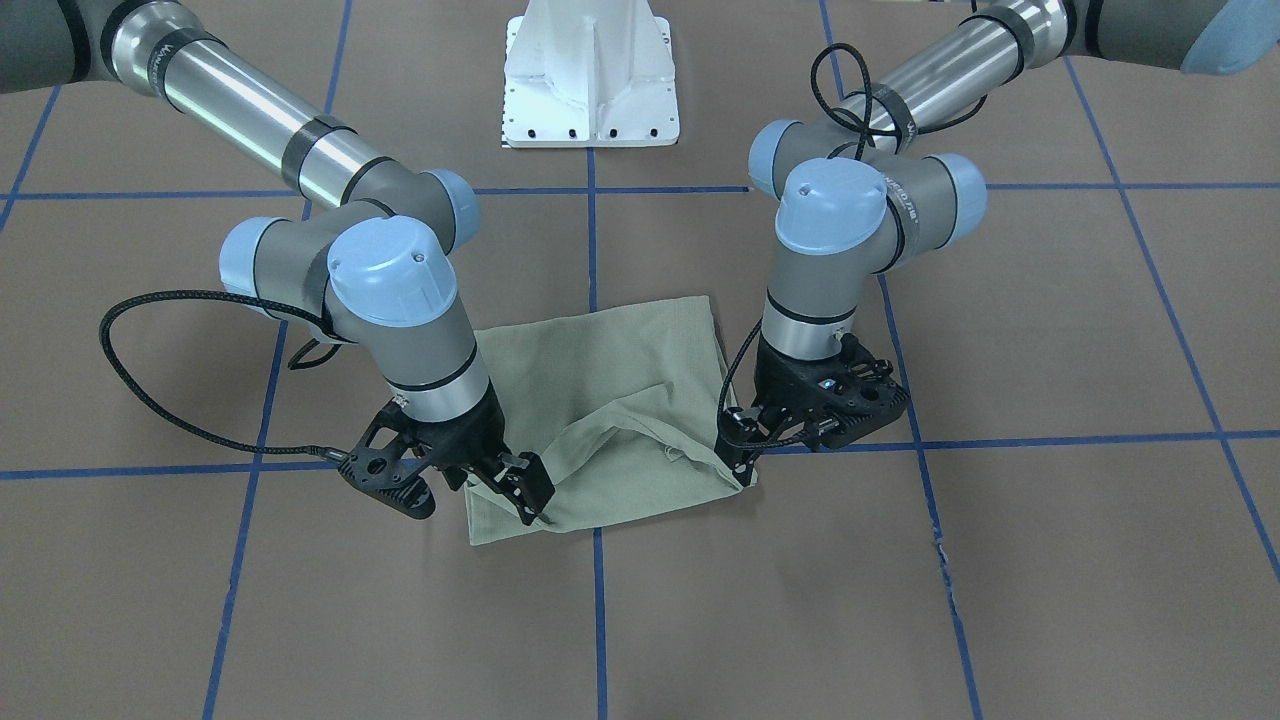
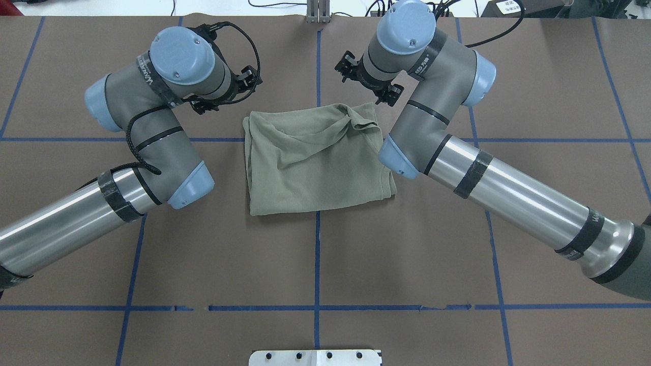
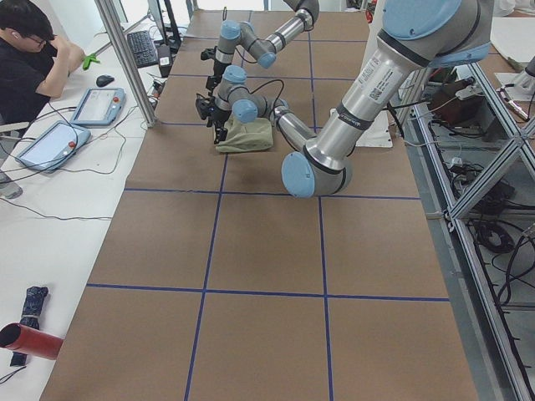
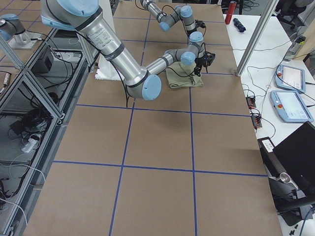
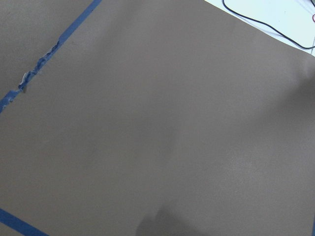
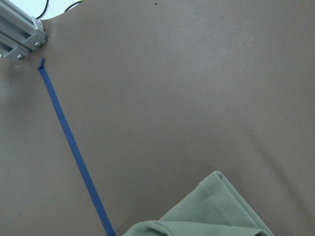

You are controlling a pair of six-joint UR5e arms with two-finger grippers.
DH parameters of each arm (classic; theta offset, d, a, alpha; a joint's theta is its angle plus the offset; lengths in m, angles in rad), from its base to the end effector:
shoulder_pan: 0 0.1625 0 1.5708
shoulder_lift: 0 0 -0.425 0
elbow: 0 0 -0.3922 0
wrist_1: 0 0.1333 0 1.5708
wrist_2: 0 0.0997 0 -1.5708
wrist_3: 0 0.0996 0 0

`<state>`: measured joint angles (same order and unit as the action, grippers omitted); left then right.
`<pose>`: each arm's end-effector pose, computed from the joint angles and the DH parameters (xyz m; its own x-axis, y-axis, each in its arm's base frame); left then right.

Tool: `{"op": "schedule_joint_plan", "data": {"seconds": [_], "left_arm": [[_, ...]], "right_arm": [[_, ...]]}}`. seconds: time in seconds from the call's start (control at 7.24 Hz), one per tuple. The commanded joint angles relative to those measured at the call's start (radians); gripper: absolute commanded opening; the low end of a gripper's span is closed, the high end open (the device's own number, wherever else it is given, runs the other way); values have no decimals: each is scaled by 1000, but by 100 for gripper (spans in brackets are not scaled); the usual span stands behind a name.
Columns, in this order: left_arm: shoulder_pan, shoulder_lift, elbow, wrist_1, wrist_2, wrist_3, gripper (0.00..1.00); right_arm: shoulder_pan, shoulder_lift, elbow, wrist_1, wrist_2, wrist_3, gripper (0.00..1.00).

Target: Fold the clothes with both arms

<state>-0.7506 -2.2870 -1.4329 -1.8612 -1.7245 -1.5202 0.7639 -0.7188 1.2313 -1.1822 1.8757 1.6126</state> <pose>0.4657 -0.5958 0.2561 0.5014 -0.3993 -0.7675 0.5639 0.8236 -0.0601 -0.5048 -0.6267 0.2308 0.4274 0.4646 0.7755 -0.5082 0.8330 -0.2189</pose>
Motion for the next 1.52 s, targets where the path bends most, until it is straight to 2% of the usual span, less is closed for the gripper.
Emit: {"op": "schedule_joint_plan", "data": {"seconds": [0.0, 0.14, 0.28, 0.55, 0.83, 1.24, 1.38], "left_arm": [[-27, 41, -33, 4, -62, 98, 99], [-54, 72, -46, 2, -88, 151, 99], [-91, 93, -49, 1, -114, 205, 99], [-143, 159, -70, -24, -118, 279, 99], [-159, 185, -92, -24, -138, 291, 99], [-165, 187, -107, -18, -139, 290, 99], [-165, 187, -107, -16, -139, 288, 99]], "right_arm": [[-5, -2, 66, -52, 106, -36, 100], [-55, -2, 118, -132, 106, -52, 100], [-107, 1, 123, -160, 94, -77, 100], [-172, 2, 84, -165, 54, -248, 100], [-169, 60, -25, -162, 46, -347, 100], [-103, 171, -223, -134, 34, -445, 100], [-88, 176, -286, -57, 28, -447, 100]]}}
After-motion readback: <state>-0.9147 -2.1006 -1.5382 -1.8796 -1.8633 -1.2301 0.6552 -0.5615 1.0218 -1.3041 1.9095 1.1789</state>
